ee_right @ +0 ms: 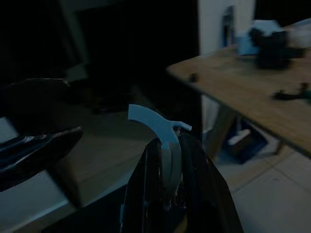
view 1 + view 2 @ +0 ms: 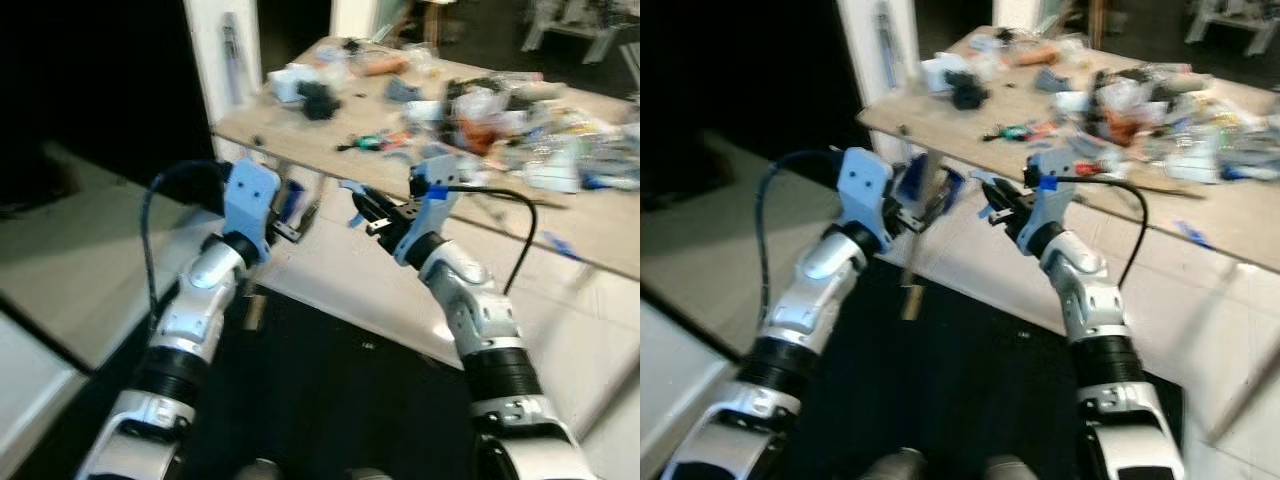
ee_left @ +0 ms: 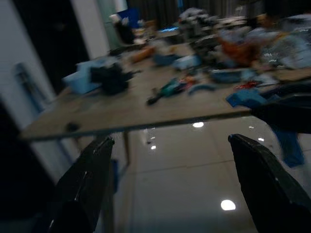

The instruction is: Picking trash to rubbish bin

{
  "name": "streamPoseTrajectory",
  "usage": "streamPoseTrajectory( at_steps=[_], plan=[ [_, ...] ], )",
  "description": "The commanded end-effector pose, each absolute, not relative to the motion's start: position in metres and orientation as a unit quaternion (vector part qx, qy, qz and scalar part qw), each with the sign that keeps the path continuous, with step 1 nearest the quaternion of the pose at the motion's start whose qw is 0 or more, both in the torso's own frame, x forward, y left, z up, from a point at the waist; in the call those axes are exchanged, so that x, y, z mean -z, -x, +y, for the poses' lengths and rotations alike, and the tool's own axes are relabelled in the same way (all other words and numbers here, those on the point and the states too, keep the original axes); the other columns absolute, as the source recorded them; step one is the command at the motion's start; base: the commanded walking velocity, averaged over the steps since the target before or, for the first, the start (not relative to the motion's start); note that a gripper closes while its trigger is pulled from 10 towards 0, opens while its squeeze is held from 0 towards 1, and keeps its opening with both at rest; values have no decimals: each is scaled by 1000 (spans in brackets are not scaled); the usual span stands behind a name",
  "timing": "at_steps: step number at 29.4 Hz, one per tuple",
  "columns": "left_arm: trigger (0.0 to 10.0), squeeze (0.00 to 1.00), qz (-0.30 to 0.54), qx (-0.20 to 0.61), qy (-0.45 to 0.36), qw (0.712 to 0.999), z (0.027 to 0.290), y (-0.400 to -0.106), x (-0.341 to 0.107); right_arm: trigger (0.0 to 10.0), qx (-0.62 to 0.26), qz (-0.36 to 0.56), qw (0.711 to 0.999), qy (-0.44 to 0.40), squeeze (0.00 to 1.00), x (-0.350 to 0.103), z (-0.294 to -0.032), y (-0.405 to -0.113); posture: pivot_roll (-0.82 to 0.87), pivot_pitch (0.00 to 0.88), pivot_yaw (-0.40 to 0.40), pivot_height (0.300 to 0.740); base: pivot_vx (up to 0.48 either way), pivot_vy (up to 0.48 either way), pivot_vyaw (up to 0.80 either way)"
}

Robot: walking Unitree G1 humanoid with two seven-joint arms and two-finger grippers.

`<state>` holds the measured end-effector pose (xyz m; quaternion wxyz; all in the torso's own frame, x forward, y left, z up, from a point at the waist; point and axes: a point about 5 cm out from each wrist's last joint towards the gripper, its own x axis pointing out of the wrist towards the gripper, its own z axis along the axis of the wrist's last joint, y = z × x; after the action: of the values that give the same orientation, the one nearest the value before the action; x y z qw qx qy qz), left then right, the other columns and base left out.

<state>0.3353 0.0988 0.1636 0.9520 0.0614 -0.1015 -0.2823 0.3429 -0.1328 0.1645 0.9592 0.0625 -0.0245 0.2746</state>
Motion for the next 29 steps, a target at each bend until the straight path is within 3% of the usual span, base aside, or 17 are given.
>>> streamPoseTrajectory(
  at_steps=[1, 29],
  plan=[
    [10000, 0, -96, 287, -63, 951, 98, -335, -160, 10000, -276, -19, 959, -68, 0, -163, -133, -343, -101, 0, -23, 740, 0, 0, 800],
    [10000, 0, -102, 265, -58, 957, 105, -333, -160, 10000, -279, -19, 958, -56, 0, -163, -136, -341, -80, 0, -25, 740, 0, 0, 796]
  ],
)
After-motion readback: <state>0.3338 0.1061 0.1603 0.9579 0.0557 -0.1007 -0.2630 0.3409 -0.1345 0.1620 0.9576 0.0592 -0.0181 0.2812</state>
